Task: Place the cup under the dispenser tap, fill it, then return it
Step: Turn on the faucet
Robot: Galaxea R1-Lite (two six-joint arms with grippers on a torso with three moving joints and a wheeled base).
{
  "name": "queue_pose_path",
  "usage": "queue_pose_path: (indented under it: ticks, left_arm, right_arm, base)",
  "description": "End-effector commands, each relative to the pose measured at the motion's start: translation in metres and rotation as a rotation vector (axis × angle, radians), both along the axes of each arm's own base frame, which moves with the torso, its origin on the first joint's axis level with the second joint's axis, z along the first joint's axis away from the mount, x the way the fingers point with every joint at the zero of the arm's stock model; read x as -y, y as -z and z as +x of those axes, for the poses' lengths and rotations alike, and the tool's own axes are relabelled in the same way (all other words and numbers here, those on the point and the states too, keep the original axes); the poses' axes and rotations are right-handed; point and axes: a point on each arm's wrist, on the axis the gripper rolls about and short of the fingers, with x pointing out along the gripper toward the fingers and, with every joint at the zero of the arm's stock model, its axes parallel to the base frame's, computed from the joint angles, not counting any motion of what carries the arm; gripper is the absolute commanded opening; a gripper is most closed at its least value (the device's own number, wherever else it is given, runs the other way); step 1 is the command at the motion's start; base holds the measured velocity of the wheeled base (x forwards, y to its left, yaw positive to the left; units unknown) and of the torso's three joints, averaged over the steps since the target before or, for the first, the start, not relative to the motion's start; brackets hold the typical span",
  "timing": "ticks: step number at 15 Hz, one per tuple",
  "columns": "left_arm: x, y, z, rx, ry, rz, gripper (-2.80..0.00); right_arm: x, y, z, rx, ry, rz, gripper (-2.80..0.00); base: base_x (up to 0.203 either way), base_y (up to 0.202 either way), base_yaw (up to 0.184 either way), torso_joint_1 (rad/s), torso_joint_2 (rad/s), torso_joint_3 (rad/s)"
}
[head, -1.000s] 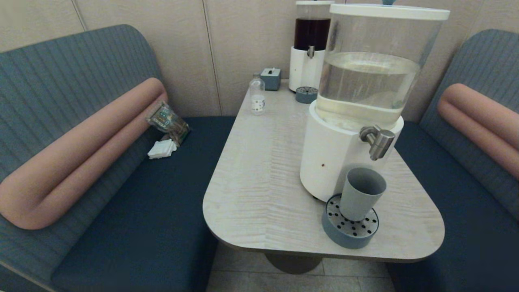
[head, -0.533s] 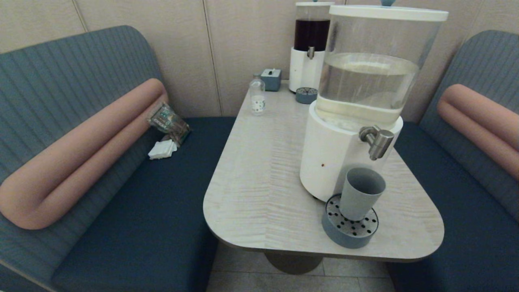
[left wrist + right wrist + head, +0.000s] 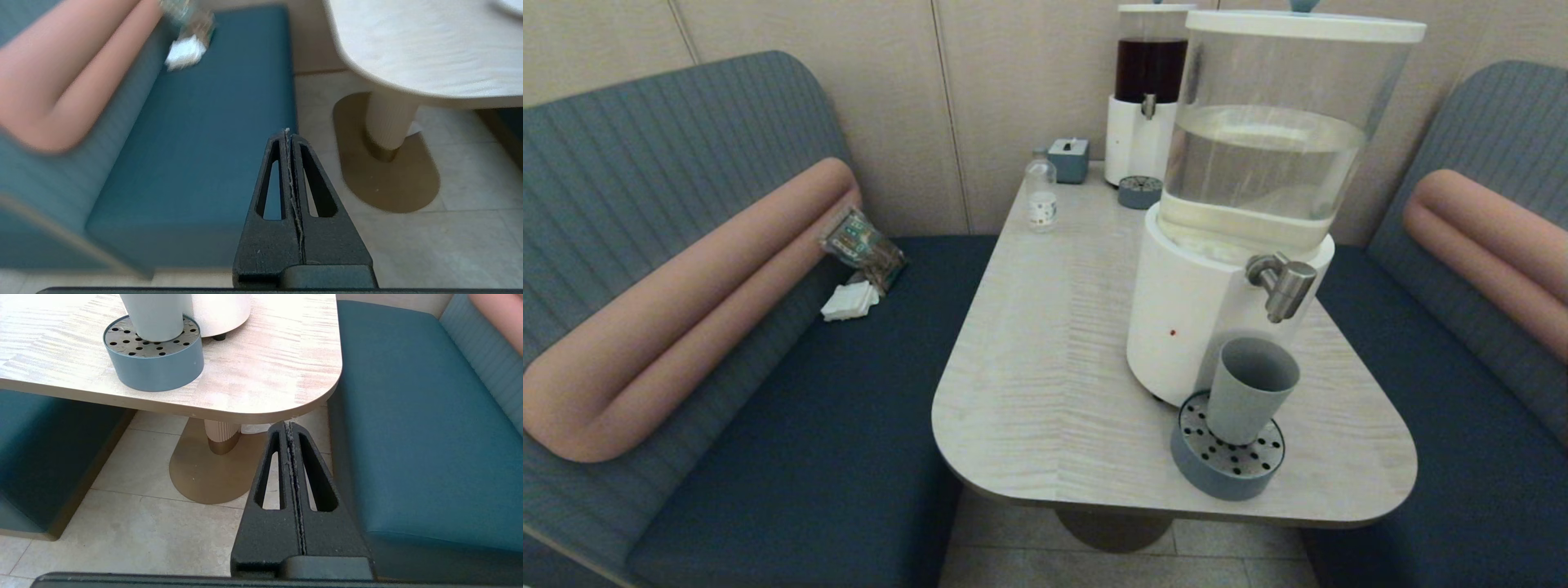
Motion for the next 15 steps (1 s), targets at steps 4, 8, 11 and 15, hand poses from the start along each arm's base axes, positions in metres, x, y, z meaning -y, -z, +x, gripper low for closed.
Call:
queue_pose_path:
  ticks: [4, 8, 11, 15]
  left_arm:
    - [0.000, 0.003, 0.000, -0.006, -0.006, -0.009, -2.80]
    - [0.000, 0.002, 0.000, 0.000, -0.006, -0.013, -2.80]
    - [0.000, 0.002, 0.000, 0.000, -0.007, -0.013, -2.80]
    - [0.000, 0.002, 0.000, 0.000, -0.006, -0.013, -2.80]
  right_arm:
    - [0.000, 0.000, 0.000, 0.004, -0.007, -0.052, -2.80]
    - [0.000, -0.002, -0.001, 0.009, 0.005, -0.033, -2.80]
    - [0.000, -0.061, -0.018, 0.141, 0.000, -0.001, -2.80]
    - [0.000, -0.245, -0.037, 0.300, -0.024, 0.085, -2.80]
  base:
    - [0.000, 0.000, 0.000, 0.000, 0.00, 0.000]
    - [0.000, 0.000, 0.000, 0.000, 0.00, 0.000]
    - [0.000, 0.000, 0.000, 0.000, 0.00, 0.000]
    - [0.000, 0.000, 0.000, 0.000, 0.00, 0.000]
